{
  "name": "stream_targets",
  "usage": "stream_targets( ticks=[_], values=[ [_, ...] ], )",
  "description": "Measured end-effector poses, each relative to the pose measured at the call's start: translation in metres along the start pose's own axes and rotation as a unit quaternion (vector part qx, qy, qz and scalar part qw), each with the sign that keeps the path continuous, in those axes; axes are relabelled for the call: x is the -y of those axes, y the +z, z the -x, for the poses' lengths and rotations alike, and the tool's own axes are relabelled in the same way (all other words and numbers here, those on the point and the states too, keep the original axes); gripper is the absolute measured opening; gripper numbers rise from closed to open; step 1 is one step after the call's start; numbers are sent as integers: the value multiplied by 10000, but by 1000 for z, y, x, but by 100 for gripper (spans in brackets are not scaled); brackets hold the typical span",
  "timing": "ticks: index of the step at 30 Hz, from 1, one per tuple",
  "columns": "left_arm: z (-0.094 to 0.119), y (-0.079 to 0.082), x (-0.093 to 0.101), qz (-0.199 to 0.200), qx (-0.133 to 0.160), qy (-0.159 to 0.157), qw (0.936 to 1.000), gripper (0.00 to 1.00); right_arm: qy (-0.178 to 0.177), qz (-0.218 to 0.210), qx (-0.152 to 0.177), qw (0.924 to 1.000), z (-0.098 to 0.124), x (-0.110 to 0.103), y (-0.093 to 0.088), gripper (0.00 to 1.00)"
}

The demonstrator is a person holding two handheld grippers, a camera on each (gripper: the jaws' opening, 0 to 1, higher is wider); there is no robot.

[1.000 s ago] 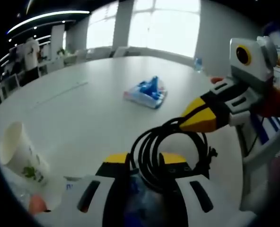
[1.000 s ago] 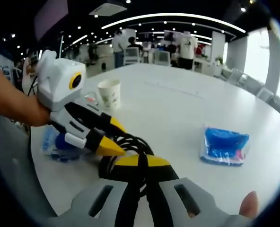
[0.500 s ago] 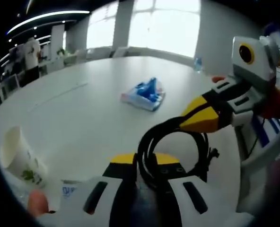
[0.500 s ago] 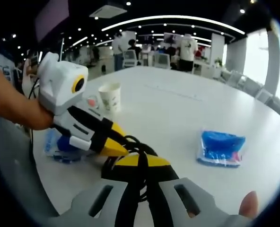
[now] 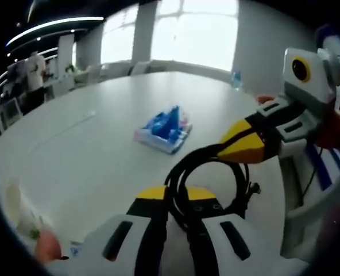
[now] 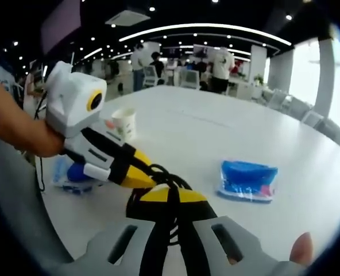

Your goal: Arrange the tabletop items into an orderly group along one side of the table until the central work area is clear of visible clutter.

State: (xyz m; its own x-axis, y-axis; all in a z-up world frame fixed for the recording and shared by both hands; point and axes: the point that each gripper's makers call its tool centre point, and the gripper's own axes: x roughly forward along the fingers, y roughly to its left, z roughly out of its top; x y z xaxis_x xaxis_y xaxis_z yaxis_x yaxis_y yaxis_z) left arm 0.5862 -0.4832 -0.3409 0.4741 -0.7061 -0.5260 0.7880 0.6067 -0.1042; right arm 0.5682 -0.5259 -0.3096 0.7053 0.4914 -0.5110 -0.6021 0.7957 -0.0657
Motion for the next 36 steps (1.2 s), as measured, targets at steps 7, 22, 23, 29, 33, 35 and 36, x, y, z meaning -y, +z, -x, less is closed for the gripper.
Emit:
stream_targets(
  ticks=[7, 22, 23, 29, 33, 35, 36],
  values=[
    [-20, 12, 12, -216, -134, 35, 9997, 7, -114, -78, 11, 9999, 8, 21, -9, 2],
    [-52, -3, 6, -390, -699, 346, 9962, 7, 98, -218, -339, 9991, -19, 50, -40, 2],
    [-53, -3, 5, -383, -713, 358, 9961, 7, 114, -243, -358, 9990, -21, 51, -42, 2],
    [-60, -7, 0, -369, -851, 440, 9947, 7, 209, -323, -484, 9981, -34, 57, -54, 2],
    [-63, -12, -3, -344, -904, 463, 9942, 8, 282, -293, -530, 9978, -40, 59, -56, 2],
    [-63, -14, -4, -307, -931, 471, 9941, 8, 315, -203, -567, 9977, -43, 59, -57, 2],
    [-64, -15, -4, -293, -941, 470, 9940, 9, 328, -183, -596, 9975, -44, 59, -58, 2]
  ],
)
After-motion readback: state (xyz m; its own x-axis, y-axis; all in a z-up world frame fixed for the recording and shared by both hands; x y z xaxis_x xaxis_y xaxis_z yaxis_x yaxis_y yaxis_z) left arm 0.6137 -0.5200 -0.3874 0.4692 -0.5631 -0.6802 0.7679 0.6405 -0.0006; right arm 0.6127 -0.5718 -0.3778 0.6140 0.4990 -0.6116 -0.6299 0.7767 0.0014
